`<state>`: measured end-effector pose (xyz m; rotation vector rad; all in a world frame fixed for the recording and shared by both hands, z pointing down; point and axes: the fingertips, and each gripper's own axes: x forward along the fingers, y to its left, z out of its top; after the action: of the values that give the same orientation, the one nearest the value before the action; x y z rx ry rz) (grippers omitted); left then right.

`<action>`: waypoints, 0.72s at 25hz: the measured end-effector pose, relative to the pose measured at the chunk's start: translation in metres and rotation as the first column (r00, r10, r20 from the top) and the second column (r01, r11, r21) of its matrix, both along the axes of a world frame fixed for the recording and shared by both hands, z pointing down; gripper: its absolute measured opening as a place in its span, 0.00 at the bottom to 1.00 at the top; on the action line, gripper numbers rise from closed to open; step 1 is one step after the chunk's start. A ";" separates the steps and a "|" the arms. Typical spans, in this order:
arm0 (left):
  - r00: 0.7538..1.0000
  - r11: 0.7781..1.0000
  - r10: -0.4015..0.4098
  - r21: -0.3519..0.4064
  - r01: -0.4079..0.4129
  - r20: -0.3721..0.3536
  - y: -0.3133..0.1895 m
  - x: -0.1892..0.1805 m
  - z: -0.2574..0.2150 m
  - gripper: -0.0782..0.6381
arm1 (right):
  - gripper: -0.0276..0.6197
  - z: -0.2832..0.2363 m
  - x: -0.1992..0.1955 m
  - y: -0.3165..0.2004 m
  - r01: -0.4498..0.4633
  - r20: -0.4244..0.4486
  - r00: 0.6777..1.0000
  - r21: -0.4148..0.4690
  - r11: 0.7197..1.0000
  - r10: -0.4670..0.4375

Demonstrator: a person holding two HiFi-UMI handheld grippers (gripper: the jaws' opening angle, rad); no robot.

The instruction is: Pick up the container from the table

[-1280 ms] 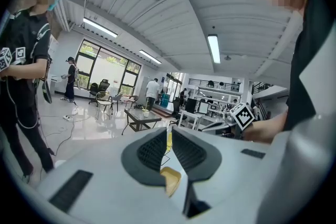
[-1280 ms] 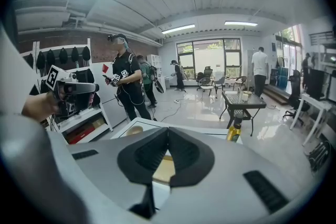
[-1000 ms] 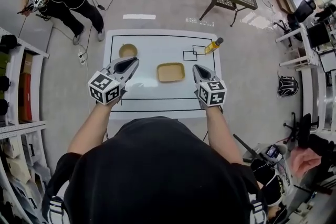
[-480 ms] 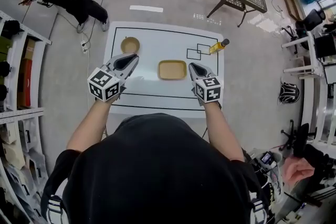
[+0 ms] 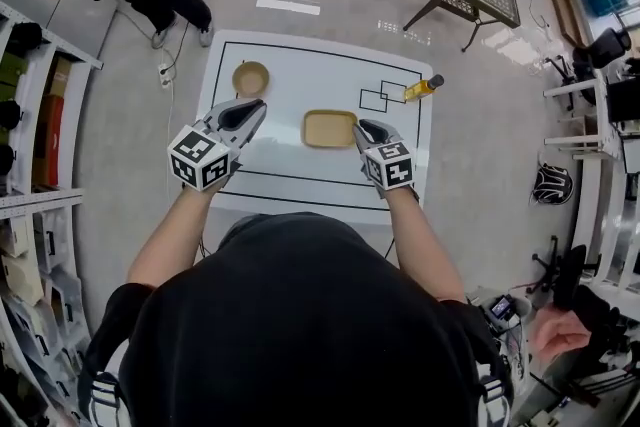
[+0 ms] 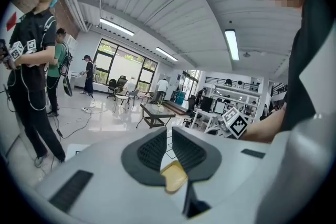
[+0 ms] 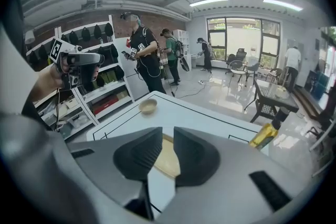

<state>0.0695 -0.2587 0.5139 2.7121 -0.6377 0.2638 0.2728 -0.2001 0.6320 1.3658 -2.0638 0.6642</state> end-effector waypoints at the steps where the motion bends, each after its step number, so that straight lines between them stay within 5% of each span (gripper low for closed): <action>1: 1.000 1.000 -0.004 -0.004 0.004 0.001 0.000 0.000 0.002 0.16 | 0.15 0.004 0.000 0.000 0.006 0.002 1.000 -0.009 1.000 -0.006; 18: 0.998 0.998 -0.057 -0.036 0.057 0.009 -0.007 -0.006 0.016 0.16 | 0.24 0.061 -0.021 0.004 0.137 0.017 0.991 -0.147 0.980 -0.136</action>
<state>0.0637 -0.2657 0.5297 2.6552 -0.7052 0.2696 0.2522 -0.1961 0.6926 1.1294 -2.0482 0.7472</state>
